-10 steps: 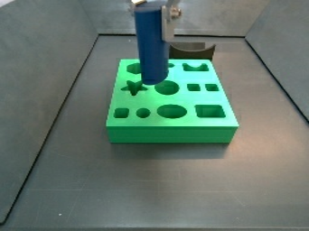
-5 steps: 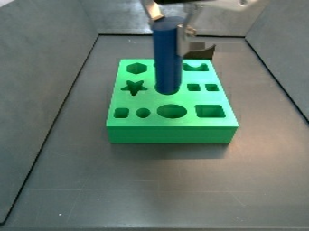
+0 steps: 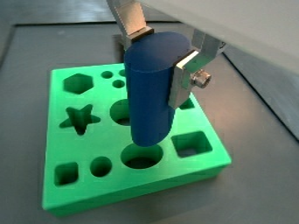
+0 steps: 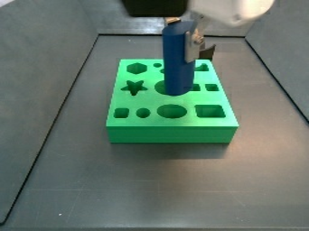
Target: Insert the oval object.
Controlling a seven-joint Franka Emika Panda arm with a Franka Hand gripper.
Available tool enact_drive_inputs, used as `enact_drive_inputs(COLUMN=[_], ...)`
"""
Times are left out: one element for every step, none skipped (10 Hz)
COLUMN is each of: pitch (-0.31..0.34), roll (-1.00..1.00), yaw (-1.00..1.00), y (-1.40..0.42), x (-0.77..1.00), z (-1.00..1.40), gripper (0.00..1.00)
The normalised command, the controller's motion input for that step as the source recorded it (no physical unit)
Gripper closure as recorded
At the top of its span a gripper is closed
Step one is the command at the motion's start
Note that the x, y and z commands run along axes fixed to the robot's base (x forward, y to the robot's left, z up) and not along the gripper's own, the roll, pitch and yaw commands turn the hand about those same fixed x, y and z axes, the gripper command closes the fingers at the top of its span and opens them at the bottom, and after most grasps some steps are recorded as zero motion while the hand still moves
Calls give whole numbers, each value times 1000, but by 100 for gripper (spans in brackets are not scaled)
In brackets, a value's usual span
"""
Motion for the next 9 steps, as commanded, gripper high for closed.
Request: enact_drive_inputs(pitch=[0,0,0,0,0,97,123,99,57], roll=[0,0,0,0,0,41,77,69,99], yaw=[-1000,-1000,-1000,-1000,-1000,-794,-603,-197,-71], y=[-91,-80,-57,-37,0,0,0,0,0], x=[0,0,0,0,0,74,151,0,0], z=[-426,-466,-566,-629,-523,-180,-117,-77,-100], gripper=[100,100,100,100,100,100,100,100,100])
